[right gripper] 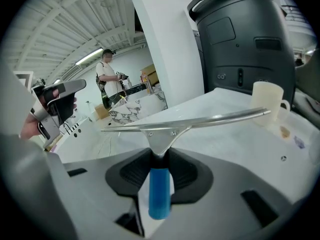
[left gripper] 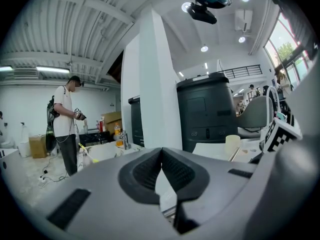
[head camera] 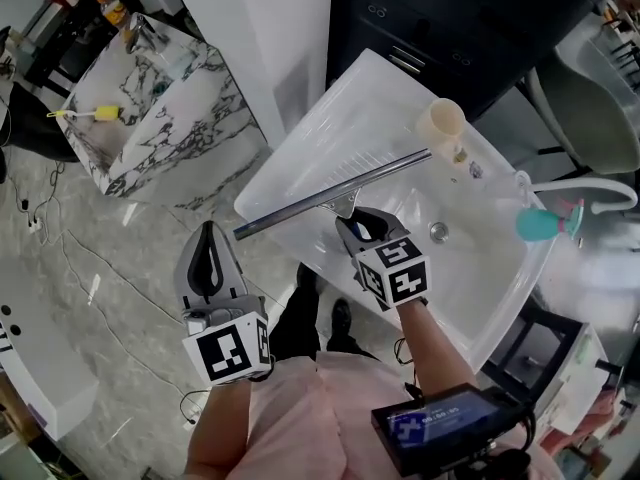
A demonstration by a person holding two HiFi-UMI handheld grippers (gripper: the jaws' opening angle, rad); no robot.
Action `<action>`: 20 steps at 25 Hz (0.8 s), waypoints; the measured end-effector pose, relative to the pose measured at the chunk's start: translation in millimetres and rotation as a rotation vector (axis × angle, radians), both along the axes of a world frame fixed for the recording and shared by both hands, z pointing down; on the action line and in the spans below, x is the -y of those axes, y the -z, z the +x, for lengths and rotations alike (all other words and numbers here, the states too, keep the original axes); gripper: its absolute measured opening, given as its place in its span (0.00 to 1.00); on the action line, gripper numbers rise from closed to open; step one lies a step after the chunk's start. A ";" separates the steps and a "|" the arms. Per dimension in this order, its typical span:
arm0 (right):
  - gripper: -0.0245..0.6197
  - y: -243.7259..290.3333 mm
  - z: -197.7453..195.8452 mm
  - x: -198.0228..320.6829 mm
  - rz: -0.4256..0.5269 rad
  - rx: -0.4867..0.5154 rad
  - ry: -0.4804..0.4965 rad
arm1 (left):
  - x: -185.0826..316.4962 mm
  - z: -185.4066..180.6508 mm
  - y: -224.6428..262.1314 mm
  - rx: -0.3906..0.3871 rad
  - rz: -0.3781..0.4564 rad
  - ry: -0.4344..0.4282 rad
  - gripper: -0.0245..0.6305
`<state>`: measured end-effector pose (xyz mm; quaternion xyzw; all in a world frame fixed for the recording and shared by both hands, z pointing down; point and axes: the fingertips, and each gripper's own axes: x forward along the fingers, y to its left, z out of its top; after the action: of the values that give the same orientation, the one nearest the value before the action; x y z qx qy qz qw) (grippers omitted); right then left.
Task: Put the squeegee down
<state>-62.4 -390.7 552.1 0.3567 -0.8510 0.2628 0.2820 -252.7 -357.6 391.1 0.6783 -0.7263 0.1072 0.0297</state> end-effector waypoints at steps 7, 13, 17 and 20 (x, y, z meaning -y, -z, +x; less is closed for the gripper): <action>0.22 -13.7 -5.2 5.0 -0.064 -0.011 0.031 | 9.5 -3.6 -10.7 -0.012 -0.018 -0.007 0.05; 0.22 -24.9 -8.2 7.6 -0.139 0.005 0.046 | 14.6 -10.2 -18.1 -0.025 -0.030 -0.001 0.05; 0.23 -31.5 -8.4 10.1 -0.192 0.020 0.045 | 19.4 -12.2 -22.2 -0.032 -0.035 0.001 0.05; 0.23 -37.8 -8.2 10.9 -0.218 0.015 0.041 | 22.5 -12.1 -23.8 -0.036 -0.040 0.000 0.05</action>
<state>-70.6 -401.5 589.9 0.3045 -0.8265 0.3508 0.3181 -264.9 -380.0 414.9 0.6796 -0.7232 0.1096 0.0565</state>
